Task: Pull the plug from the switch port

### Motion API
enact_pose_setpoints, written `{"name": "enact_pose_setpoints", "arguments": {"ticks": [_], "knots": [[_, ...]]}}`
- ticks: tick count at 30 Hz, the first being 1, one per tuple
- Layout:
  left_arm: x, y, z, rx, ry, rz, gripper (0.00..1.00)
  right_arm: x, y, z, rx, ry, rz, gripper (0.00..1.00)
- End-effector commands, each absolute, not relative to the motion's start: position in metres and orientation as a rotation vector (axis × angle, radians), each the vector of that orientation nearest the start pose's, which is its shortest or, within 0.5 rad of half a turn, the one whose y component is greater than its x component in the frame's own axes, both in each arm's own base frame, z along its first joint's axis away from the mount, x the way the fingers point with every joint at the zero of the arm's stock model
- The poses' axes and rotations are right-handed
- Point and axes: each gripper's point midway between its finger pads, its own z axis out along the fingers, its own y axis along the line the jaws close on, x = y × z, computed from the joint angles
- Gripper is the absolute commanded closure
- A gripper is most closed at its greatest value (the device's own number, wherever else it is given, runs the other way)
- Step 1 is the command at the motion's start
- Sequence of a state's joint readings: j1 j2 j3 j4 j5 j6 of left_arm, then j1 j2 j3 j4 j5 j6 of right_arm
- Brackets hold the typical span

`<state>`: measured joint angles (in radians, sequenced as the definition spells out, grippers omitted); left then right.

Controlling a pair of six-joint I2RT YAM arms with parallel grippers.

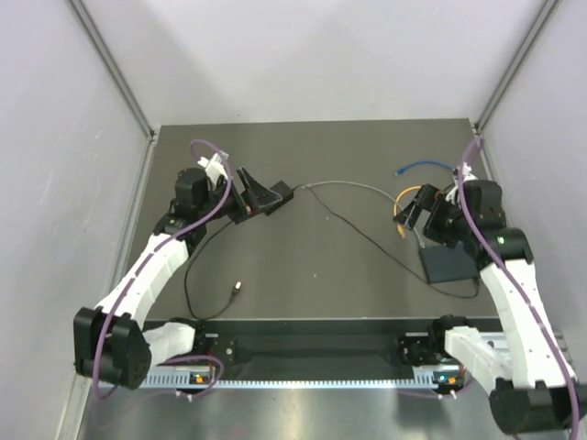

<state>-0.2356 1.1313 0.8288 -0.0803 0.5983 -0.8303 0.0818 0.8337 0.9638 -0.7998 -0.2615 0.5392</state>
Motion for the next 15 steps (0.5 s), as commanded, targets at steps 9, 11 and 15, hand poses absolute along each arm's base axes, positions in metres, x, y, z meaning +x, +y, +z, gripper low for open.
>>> {"name": "enact_pose_setpoints", "arguments": {"ticks": [9, 11, 15], "knots": [[0.338, -0.241, 0.245, 0.085, 2.186, -1.131, 0.14, 0.231, 0.052, 0.159, 0.38, 2.675, 0.391, 0.0], [0.336, -0.278, 0.224, 0.166, 2.258, -1.117, 0.15, 0.237, 0.037, 0.164, 0.414, 2.675, 0.329, 0.0], [0.353, -0.341, 0.243, 0.281, 2.224, -1.226, 0.21, 0.236, -0.001, 0.167, 0.47, 2.675, 0.099, 0.0]]}}
